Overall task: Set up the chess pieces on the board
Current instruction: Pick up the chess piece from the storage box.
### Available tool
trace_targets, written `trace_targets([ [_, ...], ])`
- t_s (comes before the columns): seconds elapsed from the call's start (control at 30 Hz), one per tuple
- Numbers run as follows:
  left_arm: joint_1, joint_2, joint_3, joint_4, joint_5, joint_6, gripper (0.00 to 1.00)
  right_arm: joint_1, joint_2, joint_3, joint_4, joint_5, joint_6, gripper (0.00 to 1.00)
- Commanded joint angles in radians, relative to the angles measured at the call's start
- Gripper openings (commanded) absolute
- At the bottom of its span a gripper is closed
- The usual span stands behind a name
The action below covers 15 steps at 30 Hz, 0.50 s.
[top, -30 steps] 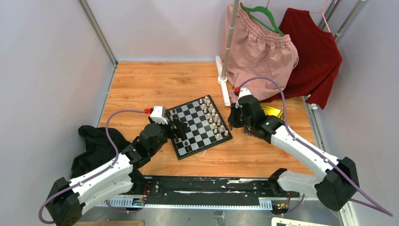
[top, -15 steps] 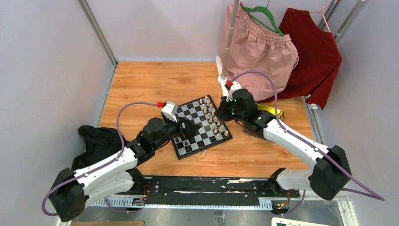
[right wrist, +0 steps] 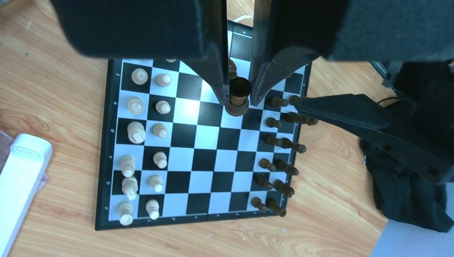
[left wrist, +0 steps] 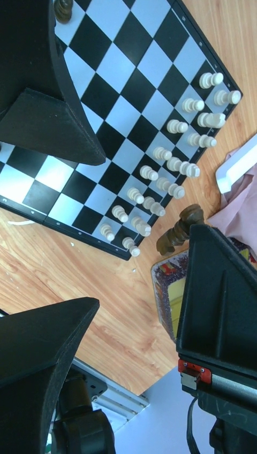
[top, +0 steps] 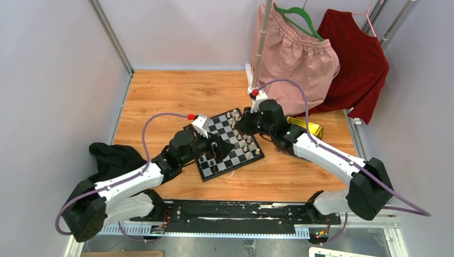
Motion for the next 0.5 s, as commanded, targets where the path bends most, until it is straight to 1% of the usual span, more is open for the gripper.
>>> trace_targets([
  [0.0, -0.005, 0.038, -0.002, 0.149, 0.03, -0.03, 1.0, 0.017, -0.001, 0.043, 0.081, -0.033, 0.045, 0.0],
  [0.23, -0.005, 0.13, 0.002, 0.304, 0.064, -0.094, 1.0, 0.016, 0.004, 0.035, 0.12, -0.057, 0.082, 0.0],
  [0.37, -0.005, 0.177, -0.018, 0.409, 0.052, -0.139, 1.0, 0.017, 0.011, 0.025, 0.145, -0.076, 0.102, 0.0],
  [0.47, -0.005, 0.211, -0.021, 0.449, 0.044, -0.158, 1.0, 0.018, 0.017, 0.022, 0.156, -0.086, 0.112, 0.0],
])
